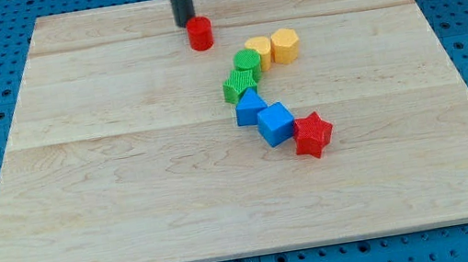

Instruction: Move the red circle closer to the yellow hexagon

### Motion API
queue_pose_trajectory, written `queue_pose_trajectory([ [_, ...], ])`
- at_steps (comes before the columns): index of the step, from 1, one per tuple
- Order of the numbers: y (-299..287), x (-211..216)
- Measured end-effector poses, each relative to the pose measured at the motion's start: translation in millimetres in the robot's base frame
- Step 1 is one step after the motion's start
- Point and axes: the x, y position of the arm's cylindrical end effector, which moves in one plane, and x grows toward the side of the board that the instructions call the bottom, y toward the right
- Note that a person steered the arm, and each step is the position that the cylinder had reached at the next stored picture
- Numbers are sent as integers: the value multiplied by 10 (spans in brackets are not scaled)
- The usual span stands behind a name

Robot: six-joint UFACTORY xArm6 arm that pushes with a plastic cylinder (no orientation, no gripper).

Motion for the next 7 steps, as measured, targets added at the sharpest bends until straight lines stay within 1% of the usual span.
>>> queue_pose_trajectory([
  [1, -92, 146],
  [3, -94, 365],
  [4, -110, 307],
  [5, 418, 104],
  [6, 1001, 104],
  [7, 1007, 96],
])
